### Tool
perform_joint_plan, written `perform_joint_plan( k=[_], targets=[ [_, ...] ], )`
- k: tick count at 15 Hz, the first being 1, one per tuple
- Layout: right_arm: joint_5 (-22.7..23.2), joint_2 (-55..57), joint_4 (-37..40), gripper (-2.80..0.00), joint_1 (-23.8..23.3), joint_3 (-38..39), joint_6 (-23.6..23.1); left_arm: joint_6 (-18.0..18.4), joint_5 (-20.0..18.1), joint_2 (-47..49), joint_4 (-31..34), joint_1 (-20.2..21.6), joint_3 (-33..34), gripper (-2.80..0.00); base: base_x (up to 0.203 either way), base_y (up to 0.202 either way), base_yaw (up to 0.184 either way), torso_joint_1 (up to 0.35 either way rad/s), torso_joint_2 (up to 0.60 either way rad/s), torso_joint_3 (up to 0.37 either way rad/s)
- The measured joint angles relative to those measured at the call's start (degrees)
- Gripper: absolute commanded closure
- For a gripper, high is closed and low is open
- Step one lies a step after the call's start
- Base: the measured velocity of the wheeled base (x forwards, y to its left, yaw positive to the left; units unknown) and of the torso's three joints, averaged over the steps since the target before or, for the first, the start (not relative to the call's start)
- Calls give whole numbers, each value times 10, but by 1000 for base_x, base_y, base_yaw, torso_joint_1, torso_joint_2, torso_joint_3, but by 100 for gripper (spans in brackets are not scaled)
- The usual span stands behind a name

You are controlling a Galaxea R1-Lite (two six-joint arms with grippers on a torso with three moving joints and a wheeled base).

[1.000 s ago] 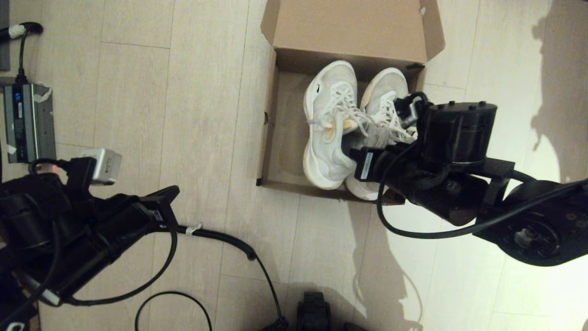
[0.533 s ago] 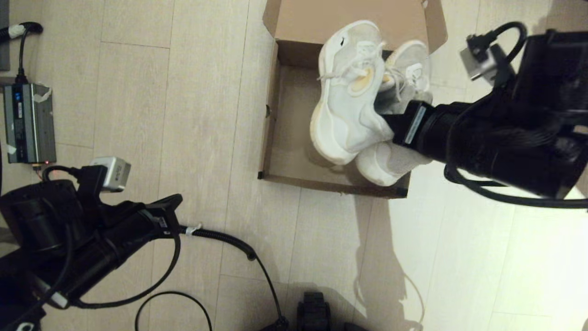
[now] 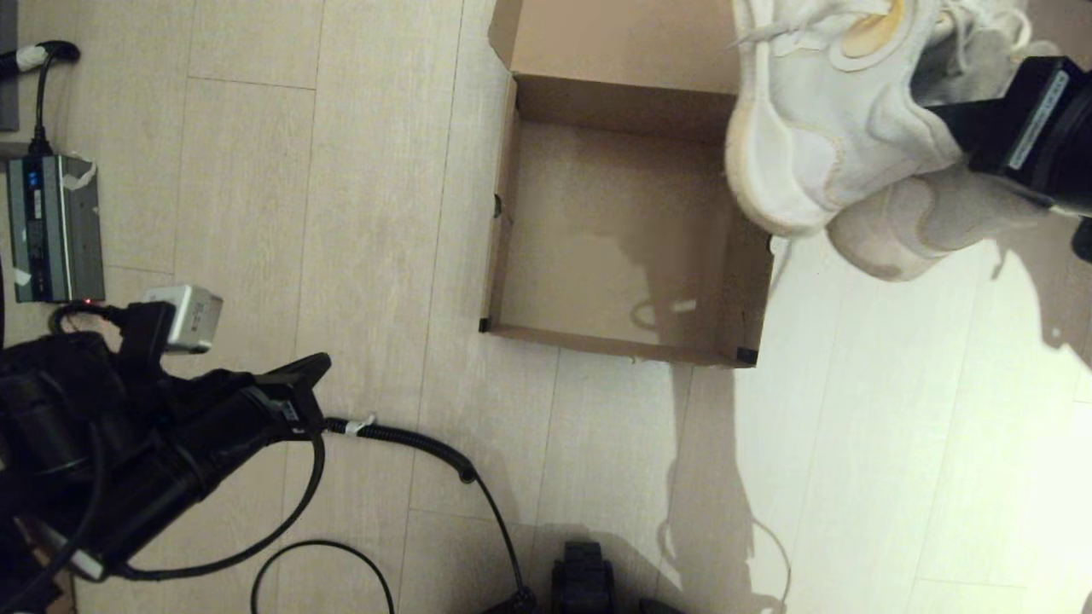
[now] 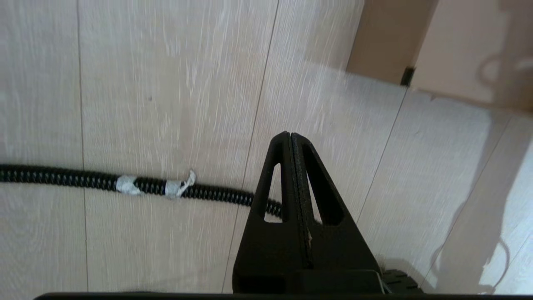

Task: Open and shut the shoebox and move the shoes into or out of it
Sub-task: Put the shoes out of the shoe box

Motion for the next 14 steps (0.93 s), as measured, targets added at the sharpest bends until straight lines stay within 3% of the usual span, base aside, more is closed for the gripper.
perform_joint_plan(
  k=[3, 7, 12, 14],
  targets=[
    [-9, -14, 1, 0, -87, 10, -63, 1, 4, -37, 6, 0, 10, 0, 0, 0, 0, 0, 0, 0],
    [-11, -9, -11, 0, -199, 36, -106, -15, 43, -71, 9, 2, 31, 0, 0, 0, 0, 0, 0, 0],
    [-5, 20, -91, 0, -381, 62, -103, -19, 46, -116, 29, 2, 45, 0, 0, 0, 0, 0, 0, 0],
    [13, 59, -112, 0, -410, 68, -87, -20, 24, -100, 36, 3, 14, 0, 0, 0, 0, 0, 0, 0]
  ],
)
